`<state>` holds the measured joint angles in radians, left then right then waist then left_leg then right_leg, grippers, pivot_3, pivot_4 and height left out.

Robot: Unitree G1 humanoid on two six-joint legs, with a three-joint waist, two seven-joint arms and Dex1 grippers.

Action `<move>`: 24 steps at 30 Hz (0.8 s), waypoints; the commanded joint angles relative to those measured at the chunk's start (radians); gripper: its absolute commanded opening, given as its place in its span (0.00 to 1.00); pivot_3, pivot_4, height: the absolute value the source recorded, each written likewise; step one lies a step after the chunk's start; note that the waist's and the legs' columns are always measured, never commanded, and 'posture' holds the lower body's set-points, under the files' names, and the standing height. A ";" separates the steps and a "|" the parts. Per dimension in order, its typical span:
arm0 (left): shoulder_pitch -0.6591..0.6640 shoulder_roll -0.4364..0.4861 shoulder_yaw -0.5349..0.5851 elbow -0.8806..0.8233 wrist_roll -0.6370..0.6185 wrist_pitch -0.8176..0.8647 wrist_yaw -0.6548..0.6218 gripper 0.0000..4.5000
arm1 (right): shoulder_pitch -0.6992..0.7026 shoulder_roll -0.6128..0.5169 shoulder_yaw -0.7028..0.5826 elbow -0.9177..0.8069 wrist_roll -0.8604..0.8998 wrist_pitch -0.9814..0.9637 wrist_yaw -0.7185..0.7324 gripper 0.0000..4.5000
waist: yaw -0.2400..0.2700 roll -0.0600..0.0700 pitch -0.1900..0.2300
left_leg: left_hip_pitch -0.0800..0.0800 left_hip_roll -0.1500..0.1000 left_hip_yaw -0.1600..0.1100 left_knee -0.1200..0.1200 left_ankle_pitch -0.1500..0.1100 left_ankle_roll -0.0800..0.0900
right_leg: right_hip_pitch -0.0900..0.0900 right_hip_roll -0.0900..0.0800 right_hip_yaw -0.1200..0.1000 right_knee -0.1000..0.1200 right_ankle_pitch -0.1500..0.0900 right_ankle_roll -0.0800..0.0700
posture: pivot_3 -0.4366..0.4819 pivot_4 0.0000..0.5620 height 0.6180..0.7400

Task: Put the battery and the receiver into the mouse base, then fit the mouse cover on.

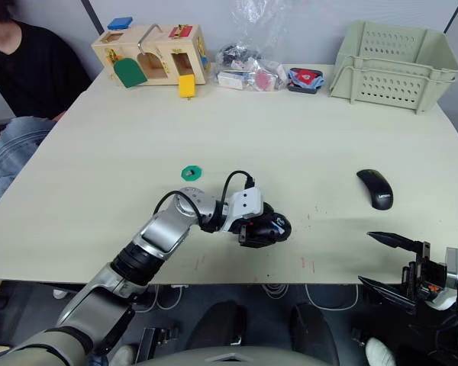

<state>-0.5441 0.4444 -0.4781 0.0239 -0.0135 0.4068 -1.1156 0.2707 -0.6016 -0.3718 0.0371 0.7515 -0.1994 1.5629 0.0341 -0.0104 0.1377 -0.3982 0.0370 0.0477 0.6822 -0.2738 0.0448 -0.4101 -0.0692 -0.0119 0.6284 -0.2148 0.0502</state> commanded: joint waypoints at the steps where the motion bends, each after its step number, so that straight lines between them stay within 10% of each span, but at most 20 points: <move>1: 0.010 0.034 0.042 -0.040 -0.054 -0.008 -0.049 0.99 | -0.009 0.004 -0.026 -0.008 0.011 -0.011 0.006 1.00 | -0.003 0.001 0.001 | 0.000 0.000 0.000 0.000 0.000 0.000 | 0.000 0.000 0.000 0.000 0.000 0.000 | 0.48 0.27 1.00; 24: 0.122 0.192 0.498 0.040 -0.285 -0.063 0.037 0.99 | -0.069 0.037 -0.017 0.069 -0.022 -0.065 0.014 1.00 | -0.020 0.004 0.008 | 0.000 0.001 0.001 0.000 0.000 0.000 | -0.001 0.001 0.000 0.001 0.000 0.000 | 0.48 0.27 1.00</move>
<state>-0.4079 0.6287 -0.0178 0.0563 -0.2790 0.3824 -1.0762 0.2094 -0.5650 -0.3708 0.1138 0.7227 -0.2462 1.5671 0.0138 -0.0065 0.1458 -0.3982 0.0375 0.0482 0.6821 -0.2737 0.0446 -0.4111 -0.0679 -0.0116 0.6297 -0.2146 0.0503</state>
